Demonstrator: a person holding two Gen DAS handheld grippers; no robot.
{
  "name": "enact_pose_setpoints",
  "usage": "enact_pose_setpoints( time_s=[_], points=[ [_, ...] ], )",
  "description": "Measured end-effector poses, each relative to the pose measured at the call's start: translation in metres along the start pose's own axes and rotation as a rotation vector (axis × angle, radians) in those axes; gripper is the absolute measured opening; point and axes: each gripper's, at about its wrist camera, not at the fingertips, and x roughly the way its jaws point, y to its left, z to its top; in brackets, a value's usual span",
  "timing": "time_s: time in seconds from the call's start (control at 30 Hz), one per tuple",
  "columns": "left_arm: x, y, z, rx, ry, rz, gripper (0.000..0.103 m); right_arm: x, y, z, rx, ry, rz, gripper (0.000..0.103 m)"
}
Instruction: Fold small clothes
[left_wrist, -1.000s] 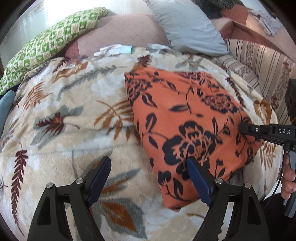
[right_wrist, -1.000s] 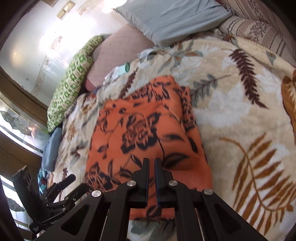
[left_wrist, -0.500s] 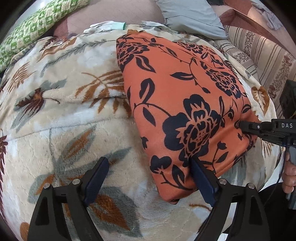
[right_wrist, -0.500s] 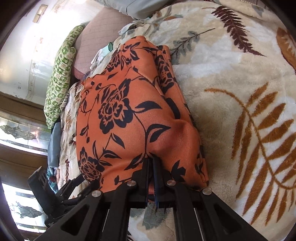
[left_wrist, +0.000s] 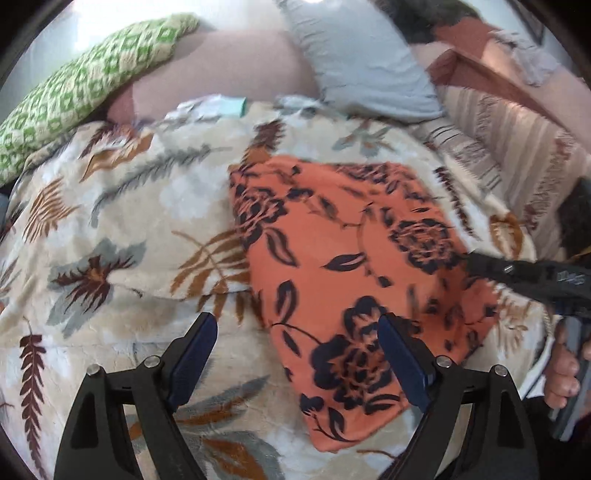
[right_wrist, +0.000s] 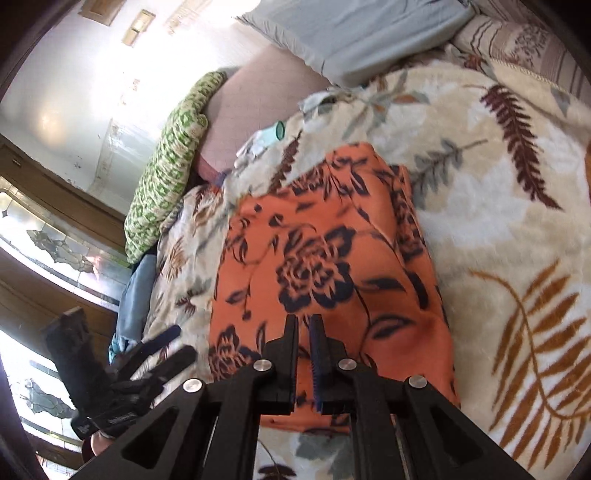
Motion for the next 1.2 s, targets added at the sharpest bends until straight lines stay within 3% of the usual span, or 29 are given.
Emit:
enact_pose_setpoints(
  time_s=[0.07, 0.17, 0.27, 0.4, 0.57, 0.67, 0.97, 1.2],
  points=[
    [0.010, -0.002, 0.006, -0.003, 0.029, 0.053, 0.089, 0.003, 0.005, 0.007, 0.006, -0.034, 0.001, 0.008],
    [0.014, -0.009, 0.019, -0.031, 0.011, 0.096, 0.089, 0.011, 0.012, 0.013, 0.003, -0.055, -0.036, 0.008],
    [0.022, -0.015, 0.030, -0.055, -0.003, 0.147, 0.089, 0.025, 0.014, 0.018, 0.021, -0.025, -0.042, 0.009],
    [0.050, -0.021, 0.030, -0.060, 0.066, 0.189, 0.090, 0.049, 0.000, 0.020, 0.046, 0.058, -0.097, 0.007],
    [0.058, -0.015, 0.024, -0.125, 0.068, 0.152, 0.090, 0.056, -0.017, 0.020, 0.117, 0.091, -0.034, 0.007],
    [0.046, -0.018, 0.028, -0.119, 0.073, 0.157, 0.090, 0.050, -0.020, 0.021, 0.125, 0.085, -0.002, 0.007],
    [-0.018, -0.023, 0.048, -0.142, -0.090, 0.148, 0.090, 0.009, -0.009, 0.027, 0.048, -0.100, -0.036, 0.009],
    [-0.040, -0.034, 0.052, -0.137, -0.106, 0.140, 0.090, -0.010, -0.013, 0.029, 0.036, -0.149, -0.026, 0.010]
  ],
)
